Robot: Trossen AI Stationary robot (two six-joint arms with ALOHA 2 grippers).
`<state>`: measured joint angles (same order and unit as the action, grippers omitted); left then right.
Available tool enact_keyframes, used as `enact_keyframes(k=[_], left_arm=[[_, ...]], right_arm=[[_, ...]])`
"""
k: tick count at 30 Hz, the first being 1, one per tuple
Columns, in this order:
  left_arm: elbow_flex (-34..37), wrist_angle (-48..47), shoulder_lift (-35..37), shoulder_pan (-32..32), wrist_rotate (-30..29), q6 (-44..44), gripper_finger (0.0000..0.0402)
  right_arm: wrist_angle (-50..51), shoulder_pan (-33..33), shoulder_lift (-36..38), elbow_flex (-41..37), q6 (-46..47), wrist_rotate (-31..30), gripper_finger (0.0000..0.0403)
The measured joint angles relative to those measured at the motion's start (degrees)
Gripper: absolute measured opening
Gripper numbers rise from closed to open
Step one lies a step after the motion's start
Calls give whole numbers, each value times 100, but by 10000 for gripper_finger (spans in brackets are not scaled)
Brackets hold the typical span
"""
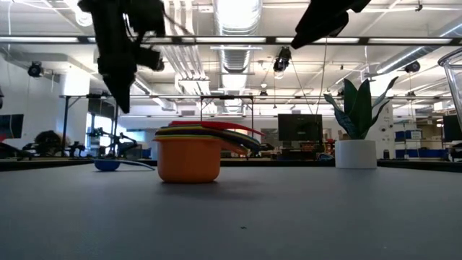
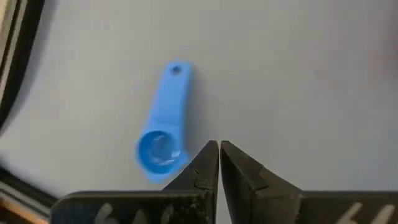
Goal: Nest measuring cups in basket
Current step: Stack the blue measuring cup on top of the red measuring cup
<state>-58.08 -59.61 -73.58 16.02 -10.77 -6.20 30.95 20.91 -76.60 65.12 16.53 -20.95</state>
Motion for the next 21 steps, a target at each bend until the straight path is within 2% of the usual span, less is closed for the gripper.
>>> enact_keyframes(k=[4,9,16,21], left_arm=[[175,37,-116,1202,614,1097,14],[348,253,-153,2387,1201,1935,66],[616,497,-475,2554,1024,2698,159],[799,840,-871,2605,981,2884,186]], right_arm=[[1,27,0,-4,1,13,224],[3,87,0,-7,-3,35,224],[5,83,0,-16,-52,33,224],[5,85,0,-22,7,33,224]])
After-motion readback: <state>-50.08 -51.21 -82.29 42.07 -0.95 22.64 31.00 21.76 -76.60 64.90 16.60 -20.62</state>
